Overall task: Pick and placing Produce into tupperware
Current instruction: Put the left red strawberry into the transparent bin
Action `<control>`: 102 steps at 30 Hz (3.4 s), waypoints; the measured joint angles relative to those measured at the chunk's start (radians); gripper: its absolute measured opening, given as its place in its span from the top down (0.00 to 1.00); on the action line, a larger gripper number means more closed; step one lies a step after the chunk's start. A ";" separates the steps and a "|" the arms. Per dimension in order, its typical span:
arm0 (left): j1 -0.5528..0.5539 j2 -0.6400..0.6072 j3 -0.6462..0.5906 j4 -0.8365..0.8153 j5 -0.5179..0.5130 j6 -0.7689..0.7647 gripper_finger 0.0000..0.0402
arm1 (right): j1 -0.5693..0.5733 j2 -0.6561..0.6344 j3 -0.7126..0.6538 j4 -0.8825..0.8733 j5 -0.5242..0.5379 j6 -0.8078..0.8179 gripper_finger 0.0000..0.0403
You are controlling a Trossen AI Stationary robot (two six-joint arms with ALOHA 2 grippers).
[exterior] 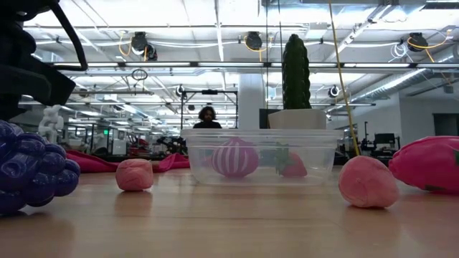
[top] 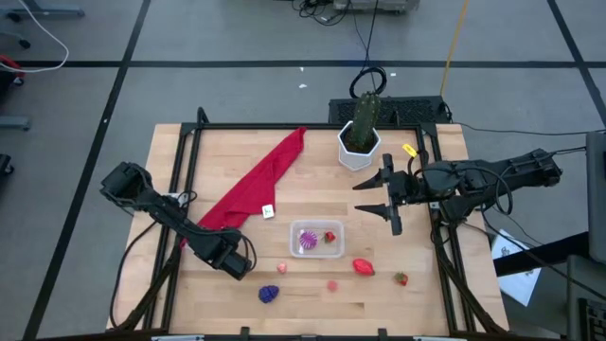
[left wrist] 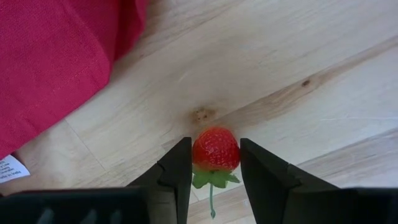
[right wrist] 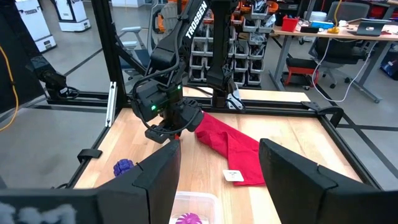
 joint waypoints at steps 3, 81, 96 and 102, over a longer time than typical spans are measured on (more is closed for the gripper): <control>0.000 0.000 0.000 0.001 0.000 0.001 0.70 | 0.000 0.000 0.000 0.000 0.000 0.000 0.48; 0.325 0.590 1.126 -0.428 -0.264 1.292 0.70 | 0.000 -0.159 0.000 0.004 0.001 -0.026 0.48; 0.338 0.604 1.128 -0.301 -0.263 1.393 0.70 | 0.000 -0.150 0.000 0.024 0.001 -0.023 0.48; 0.342 0.604 1.128 -0.286 -0.229 1.402 0.70 | 0.000 -0.150 0.000 0.050 0.002 -0.023 0.48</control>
